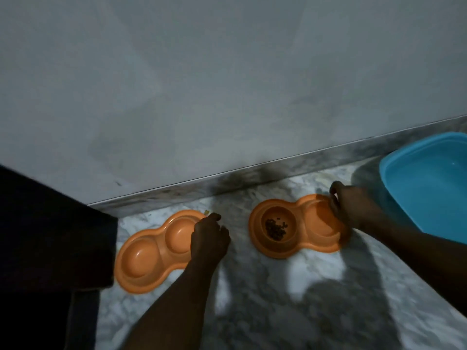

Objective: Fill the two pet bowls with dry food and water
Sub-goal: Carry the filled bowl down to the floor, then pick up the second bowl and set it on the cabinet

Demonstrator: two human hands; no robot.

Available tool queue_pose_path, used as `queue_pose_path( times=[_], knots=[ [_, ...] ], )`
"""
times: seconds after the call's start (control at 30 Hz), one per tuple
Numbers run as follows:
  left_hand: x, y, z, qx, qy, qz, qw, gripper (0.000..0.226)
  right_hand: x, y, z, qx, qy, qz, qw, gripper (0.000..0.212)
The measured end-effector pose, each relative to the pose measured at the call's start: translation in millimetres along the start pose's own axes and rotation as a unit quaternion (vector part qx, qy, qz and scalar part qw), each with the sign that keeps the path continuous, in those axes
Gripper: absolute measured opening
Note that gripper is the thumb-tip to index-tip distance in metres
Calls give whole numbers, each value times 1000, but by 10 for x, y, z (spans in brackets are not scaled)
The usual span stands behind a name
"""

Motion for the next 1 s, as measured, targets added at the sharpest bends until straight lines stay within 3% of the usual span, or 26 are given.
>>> queue_pose_path(
  times=[0.17, 0.33, 0.47, 0.57, 0.73, 1.0],
  knots=[
    [692, -748, 139, -59, -74, -32, 995, 28, 1436, -214, -126, -18, -113, -35, 993, 20],
    [1480, -985, 366, -112, -162, -72, 978, 30, 2517, 675, 291, 51, -88, -136, 985, 23],
    [2002, -948, 622, -119, -272, -37, 954, 42, 2727, 1407, 628, 121, -17, -166, 978, 31],
    [2176, -891, 686, -149, -271, -12, 951, 39, 2720, 1637, 692, 112, 17, -181, 977, 24],
    [2221, -832, 717, -209, -274, 5, 939, 40, 2808, 1682, 638, 97, -7, -162, 982, 19],
    [2294, -881, 740, -180, -318, 74, 928, 38, 2798, 1634, 619, 133, 1, -163, 978, 10]
  ],
)
Point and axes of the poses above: each hand's wrist, its own z-axis away from the middle knuckle, its own y-axis out of the palm, x = y × z, the point moved 8 cm from there along -z, towards the middle knuckle, and after that the axes turned 8 degrees about y, right-handed, at the moved point
